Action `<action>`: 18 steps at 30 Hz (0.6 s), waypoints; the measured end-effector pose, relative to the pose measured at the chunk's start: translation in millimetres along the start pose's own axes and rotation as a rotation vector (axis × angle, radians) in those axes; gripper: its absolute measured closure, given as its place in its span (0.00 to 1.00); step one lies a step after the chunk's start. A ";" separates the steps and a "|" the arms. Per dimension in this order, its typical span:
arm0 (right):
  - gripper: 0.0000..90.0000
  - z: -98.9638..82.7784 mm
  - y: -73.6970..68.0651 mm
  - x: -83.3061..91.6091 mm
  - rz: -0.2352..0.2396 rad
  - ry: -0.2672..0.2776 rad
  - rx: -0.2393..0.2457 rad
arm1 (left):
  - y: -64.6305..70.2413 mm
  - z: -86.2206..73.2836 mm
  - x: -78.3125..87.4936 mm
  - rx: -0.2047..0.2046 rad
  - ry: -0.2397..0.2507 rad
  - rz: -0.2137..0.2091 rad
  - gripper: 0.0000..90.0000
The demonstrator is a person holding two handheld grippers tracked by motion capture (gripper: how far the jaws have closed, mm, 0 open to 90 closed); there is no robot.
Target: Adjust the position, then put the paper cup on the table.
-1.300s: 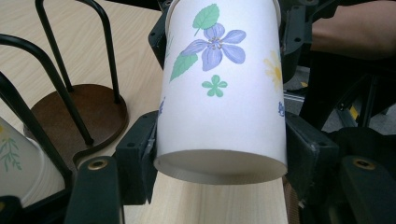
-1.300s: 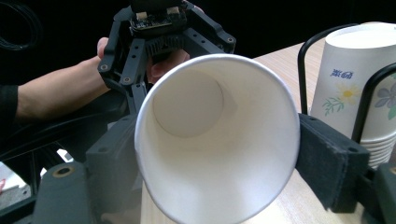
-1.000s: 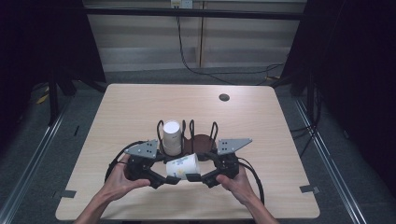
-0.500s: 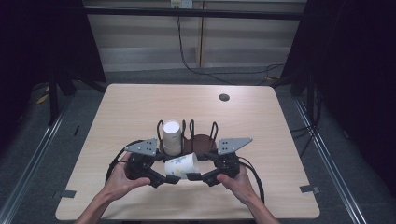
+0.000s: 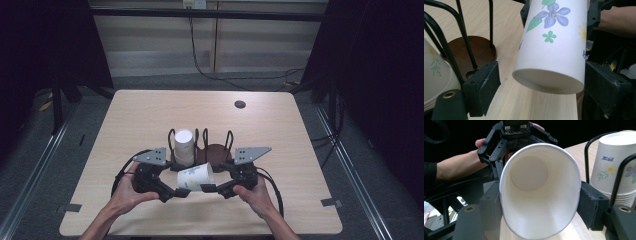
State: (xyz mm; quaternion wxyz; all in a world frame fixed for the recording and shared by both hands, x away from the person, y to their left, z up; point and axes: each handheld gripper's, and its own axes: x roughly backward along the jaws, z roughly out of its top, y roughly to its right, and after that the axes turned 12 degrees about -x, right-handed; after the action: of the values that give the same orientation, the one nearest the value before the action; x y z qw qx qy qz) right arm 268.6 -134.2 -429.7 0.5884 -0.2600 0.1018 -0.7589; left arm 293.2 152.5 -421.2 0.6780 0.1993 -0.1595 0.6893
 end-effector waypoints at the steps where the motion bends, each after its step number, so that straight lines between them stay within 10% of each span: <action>1: 0.34 0.0 0.3 0.7 -0.002 0.002 -0.002 | -0.5 -0.2 0.2 0.004 0.000 0.001 0.18; 18: 0.34 1.4 6.7 12.1 -0.042 0.015 -0.022 | -7.0 -7.8 5.9 0.027 -0.034 0.033 0.18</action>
State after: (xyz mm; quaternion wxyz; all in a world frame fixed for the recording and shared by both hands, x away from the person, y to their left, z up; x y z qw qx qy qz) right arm 272.8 -147.4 -428.2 0.5684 -0.2628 0.1093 -0.7720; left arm 299.7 161.7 -425.4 0.6611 0.2174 -0.1650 0.6989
